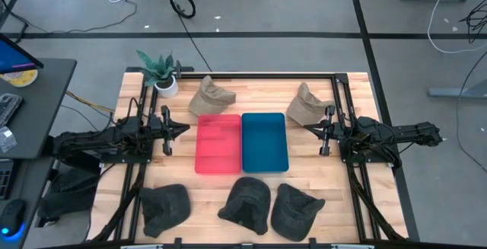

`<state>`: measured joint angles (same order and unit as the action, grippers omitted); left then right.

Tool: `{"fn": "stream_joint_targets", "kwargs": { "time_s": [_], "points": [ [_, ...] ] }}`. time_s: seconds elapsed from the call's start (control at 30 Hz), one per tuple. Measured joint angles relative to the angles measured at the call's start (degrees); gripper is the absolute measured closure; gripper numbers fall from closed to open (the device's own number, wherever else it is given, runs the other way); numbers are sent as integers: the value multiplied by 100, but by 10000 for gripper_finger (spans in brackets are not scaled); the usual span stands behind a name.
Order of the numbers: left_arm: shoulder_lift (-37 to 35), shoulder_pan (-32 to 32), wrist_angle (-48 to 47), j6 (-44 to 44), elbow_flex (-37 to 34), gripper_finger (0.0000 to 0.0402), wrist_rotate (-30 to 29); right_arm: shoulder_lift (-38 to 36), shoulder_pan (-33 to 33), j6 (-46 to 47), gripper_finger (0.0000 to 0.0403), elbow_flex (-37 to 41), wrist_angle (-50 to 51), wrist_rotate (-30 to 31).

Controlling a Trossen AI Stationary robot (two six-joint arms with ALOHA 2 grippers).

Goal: Pick & Place hat

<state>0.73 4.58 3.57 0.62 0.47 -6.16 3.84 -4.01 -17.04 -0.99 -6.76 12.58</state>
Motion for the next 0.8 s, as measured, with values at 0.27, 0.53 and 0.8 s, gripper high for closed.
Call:
{"fn": "stream_joint_targets", "kwargs": {
  "time_s": [0.27,0.53,0.8],
  "points": [
    [0,1,0,0,0,374,0,2,-2,0,389,-1,0,1],
    [0,0,2,0,0,374,0,0,-2,0,389,1,0,2],
    [0,2,1,-1,-1,374,0,0,-2,-315,389,-1,0,0]
  ]
}}
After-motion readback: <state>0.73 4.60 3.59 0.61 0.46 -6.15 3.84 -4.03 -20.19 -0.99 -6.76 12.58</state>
